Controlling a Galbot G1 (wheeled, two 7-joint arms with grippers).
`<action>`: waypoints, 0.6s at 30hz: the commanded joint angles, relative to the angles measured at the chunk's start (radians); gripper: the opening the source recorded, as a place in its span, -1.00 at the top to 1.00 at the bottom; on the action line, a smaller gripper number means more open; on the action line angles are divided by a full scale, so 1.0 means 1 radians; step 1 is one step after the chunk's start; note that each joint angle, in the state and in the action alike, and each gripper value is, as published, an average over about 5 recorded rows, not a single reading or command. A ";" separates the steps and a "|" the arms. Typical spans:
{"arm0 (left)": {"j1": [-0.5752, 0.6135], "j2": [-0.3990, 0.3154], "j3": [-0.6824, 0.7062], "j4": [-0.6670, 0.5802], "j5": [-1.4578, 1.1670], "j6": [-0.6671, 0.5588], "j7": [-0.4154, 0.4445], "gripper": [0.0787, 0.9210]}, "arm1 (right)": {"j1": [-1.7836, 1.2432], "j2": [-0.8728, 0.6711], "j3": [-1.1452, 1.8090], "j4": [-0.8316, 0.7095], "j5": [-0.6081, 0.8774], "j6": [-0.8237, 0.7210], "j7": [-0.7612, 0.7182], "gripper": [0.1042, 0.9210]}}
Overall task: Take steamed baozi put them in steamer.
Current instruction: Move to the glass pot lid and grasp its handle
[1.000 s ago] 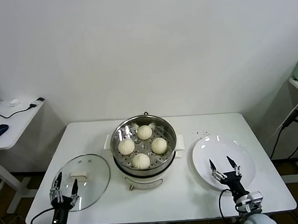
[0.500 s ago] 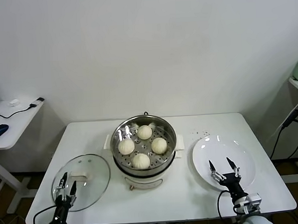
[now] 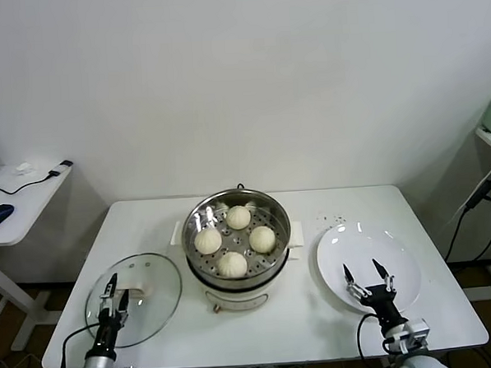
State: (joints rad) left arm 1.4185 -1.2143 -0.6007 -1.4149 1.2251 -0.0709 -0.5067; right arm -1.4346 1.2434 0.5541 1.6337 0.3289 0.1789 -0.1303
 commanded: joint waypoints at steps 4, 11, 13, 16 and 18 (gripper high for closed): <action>-0.037 0.001 0.005 0.033 0.007 0.018 0.010 -0.76 | 0.005 0.002 -0.001 -0.009 -0.012 0.001 -0.004 -0.76; -0.041 -0.004 0.021 0.059 0.007 0.042 0.004 -0.41 | 0.013 0.008 -0.005 -0.011 -0.025 0.001 -0.006 -0.76; -0.044 -0.004 0.023 0.077 0.013 0.045 0.004 -0.29 | 0.014 0.012 -0.006 -0.012 -0.026 0.000 -0.006 -0.76; -0.054 -0.004 0.024 0.110 0.027 0.045 -0.001 -0.08 | 0.014 0.016 -0.010 -0.011 -0.028 0.000 -0.006 -0.76; -0.064 -0.004 0.024 0.133 0.037 0.042 -0.010 0.06 | 0.014 0.017 -0.012 -0.009 -0.030 -0.001 -0.006 -0.76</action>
State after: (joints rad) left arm 1.3668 -1.2182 -0.5805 -1.3340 1.2480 -0.0366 -0.5101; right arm -1.4212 1.2570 0.5446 1.6230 0.3044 0.1798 -0.1365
